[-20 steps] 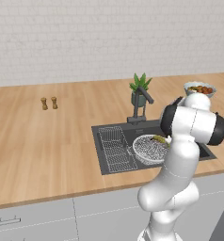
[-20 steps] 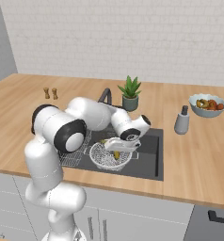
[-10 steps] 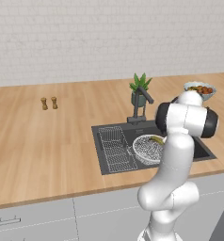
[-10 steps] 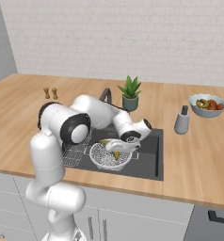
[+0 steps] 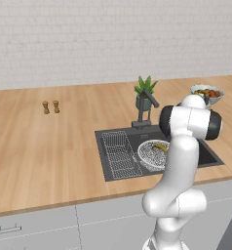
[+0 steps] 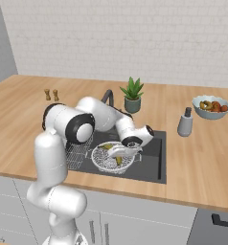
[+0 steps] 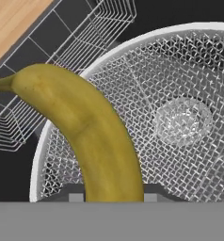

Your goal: Put the colander in the sink, put the banana in the colander, and turn on the sink faucet and pour water over the colander.

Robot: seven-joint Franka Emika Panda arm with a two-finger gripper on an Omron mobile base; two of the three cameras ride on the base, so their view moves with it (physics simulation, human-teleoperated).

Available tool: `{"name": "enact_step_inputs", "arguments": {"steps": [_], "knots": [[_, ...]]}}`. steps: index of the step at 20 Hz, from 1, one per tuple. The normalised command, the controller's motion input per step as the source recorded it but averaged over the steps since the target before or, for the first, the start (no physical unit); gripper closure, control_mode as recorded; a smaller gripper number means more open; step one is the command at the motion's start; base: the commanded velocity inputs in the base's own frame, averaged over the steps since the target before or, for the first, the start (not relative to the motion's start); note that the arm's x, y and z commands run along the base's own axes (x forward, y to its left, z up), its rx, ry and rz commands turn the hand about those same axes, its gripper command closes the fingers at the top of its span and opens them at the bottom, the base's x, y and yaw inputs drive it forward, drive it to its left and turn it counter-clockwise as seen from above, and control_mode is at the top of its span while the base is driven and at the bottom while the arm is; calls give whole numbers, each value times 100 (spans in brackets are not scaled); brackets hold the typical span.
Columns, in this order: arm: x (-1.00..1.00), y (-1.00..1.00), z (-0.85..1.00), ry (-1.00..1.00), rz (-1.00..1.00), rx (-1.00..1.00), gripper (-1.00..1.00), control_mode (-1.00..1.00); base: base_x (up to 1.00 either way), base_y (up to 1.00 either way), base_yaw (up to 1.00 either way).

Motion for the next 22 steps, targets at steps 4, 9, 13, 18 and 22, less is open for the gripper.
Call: {"name": "enact_step_inputs", "arguments": {"steps": [4, 9, 13, 18, 22], "knots": [[0, 19, -14, -6, 0, 0, 100, -100, 0, 0, 0], [-1, 20, -12, -6, 0, 0, -100, -100, 0, 0, 0], [-18, 16, 1, -9, 0, 0, -100, -100, 0, 0, 0], [-40, -2, 45, -12, 0, 0, -100, -100, 0, 0, 0], [-9, -2, 74, -3, 0, 0, -100, -100, 0, 0, 0]]}}
